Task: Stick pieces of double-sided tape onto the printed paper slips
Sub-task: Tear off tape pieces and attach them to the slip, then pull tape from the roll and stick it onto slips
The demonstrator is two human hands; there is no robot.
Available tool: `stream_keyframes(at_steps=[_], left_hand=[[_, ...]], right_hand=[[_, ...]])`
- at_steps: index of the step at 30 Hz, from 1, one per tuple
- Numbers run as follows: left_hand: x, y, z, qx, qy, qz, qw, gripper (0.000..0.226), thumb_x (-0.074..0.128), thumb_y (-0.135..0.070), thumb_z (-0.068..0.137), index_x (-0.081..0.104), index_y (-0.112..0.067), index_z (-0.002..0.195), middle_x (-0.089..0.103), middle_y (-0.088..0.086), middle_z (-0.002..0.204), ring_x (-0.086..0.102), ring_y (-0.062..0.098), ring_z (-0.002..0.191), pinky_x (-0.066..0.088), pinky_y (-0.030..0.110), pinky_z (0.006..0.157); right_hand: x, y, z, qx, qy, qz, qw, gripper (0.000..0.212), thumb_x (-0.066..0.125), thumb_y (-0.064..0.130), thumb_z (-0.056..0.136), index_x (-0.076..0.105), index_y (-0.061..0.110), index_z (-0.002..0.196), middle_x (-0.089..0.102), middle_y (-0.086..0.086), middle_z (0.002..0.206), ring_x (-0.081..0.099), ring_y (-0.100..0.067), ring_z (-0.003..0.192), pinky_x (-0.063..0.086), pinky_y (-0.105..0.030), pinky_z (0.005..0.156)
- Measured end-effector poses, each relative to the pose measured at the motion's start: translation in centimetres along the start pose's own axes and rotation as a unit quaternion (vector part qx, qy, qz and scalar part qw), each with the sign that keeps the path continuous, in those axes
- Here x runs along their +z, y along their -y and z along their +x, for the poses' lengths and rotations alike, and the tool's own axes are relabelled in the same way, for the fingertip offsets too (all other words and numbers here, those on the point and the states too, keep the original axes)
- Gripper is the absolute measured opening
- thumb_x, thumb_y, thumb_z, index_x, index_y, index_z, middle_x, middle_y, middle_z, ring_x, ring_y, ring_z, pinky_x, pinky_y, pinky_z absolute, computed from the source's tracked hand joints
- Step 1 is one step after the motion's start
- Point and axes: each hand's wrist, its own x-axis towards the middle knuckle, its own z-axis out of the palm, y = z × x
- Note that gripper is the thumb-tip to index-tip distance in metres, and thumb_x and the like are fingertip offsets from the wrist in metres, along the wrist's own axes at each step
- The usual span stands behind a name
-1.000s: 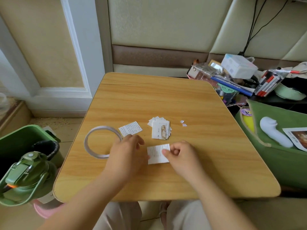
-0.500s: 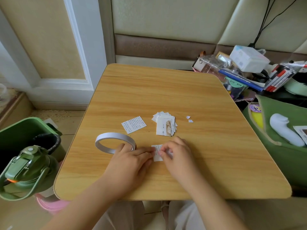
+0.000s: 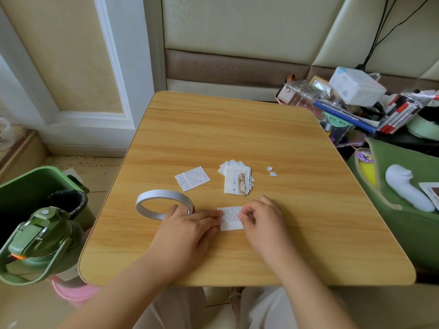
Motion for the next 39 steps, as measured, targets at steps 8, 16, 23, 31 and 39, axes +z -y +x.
stream_keyframes(at_steps=[8,16,23,31,39], left_hand=[[0.1,0.0,0.0,0.001,-0.004,0.005,1.0,0.035,0.041,-0.035,0.088,0.073,-0.029,0.101,0.067,-0.021,0.11,0.052,0.02,0.067,0.046,0.034,0.063],[0.2,-0.1,0.0,0.0,-0.016,-0.003,1.0,0.034,0.042,-0.035,0.087,0.073,-0.029,0.1,0.067,-0.022,0.111,0.051,0.019,0.066,0.044,0.031,0.063],[0.3,0.1,-0.1,0.007,-0.01,0.004,1.0,0.034,0.042,-0.034,0.088,0.073,-0.03,0.102,0.067,-0.021,0.111,0.052,0.02,0.065,0.044,0.033,0.062],[0.2,-0.1,0.0,0.006,-0.014,0.012,1.0,0.035,0.041,-0.036,0.087,0.074,-0.03,0.099,0.067,-0.022,0.11,0.052,0.018,0.065,0.044,0.03,0.063],[-0.1,-0.2,0.1,0.017,-0.012,0.038,0.999,0.035,0.041,-0.036,0.086,0.074,-0.031,0.096,0.069,-0.021,0.106,0.052,0.017,0.064,0.045,0.03,0.062]], right_hand=[[0.3,1.5,0.5,-0.068,0.024,-0.016,0.997,0.01,0.063,0.017,0.088,0.067,0.013,0.08,0.044,0.007,0.086,0.046,-0.018,0.096,0.036,-0.028,0.085],[-1.6,-1.2,0.5,0.006,0.011,-0.05,0.999,0.009,0.064,0.018,0.088,0.067,0.012,0.081,0.046,0.006,0.086,0.05,-0.021,0.098,0.038,-0.029,0.086],[1.0,1.6,0.2,-0.048,0.041,0.015,0.998,0.008,0.064,0.016,0.088,0.067,0.011,0.082,0.054,-0.001,0.097,0.05,-0.021,0.101,0.04,-0.031,0.089],[-1.8,-0.5,0.6,-0.028,0.037,-0.069,0.997,0.01,0.062,0.019,0.09,0.068,0.013,0.085,0.046,0.006,0.086,0.048,-0.018,0.1,0.036,-0.027,0.088],[0.0,-0.4,0.0,0.003,0.025,0.02,0.999,0.008,0.066,0.016,0.087,0.066,0.01,0.08,0.048,0.005,0.089,0.05,-0.018,0.094,0.04,-0.028,0.085]])
